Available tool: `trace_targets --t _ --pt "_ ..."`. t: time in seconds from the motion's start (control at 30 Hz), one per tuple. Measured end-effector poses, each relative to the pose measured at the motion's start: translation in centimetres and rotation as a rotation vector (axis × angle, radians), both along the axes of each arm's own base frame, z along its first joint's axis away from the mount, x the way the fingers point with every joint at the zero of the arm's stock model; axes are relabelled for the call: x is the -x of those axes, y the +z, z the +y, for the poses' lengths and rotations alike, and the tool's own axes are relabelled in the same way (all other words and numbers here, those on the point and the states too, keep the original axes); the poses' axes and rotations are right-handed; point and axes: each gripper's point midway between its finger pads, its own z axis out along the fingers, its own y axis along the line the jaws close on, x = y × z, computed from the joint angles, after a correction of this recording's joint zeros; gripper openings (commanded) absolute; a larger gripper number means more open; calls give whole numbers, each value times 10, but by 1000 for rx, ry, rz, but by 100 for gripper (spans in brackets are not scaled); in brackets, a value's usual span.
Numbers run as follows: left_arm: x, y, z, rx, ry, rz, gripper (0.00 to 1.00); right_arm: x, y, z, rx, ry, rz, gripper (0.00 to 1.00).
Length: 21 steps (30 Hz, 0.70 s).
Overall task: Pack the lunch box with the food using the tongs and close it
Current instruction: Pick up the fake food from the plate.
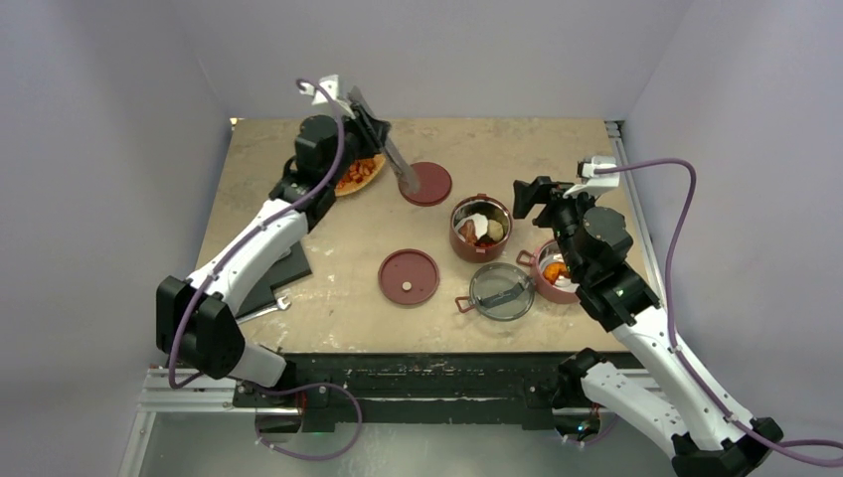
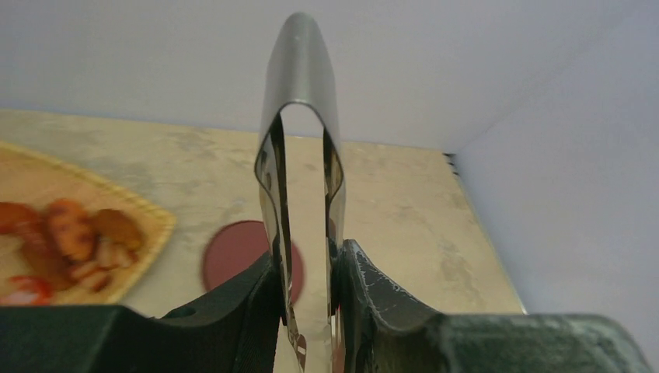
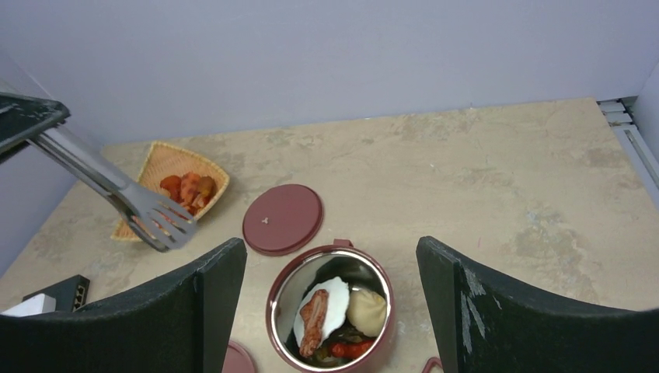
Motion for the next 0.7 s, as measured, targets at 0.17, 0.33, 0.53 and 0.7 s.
trace_targets --t 0.17,0.33,0.53,0.7 --pt "-19 -12 78 -95 165 48 29 0 -1 4 1 20 2 84" --pt "-30 -29 136 -127 294 90 30 0 -1 6 1 31 3 84" --pt "-31 -74 196 -104 474 158 31 1 -1 8 1 45 4 84" --pt "-27 -102 216 -69 583 178 31 0 -3 9 2 46 8 84"
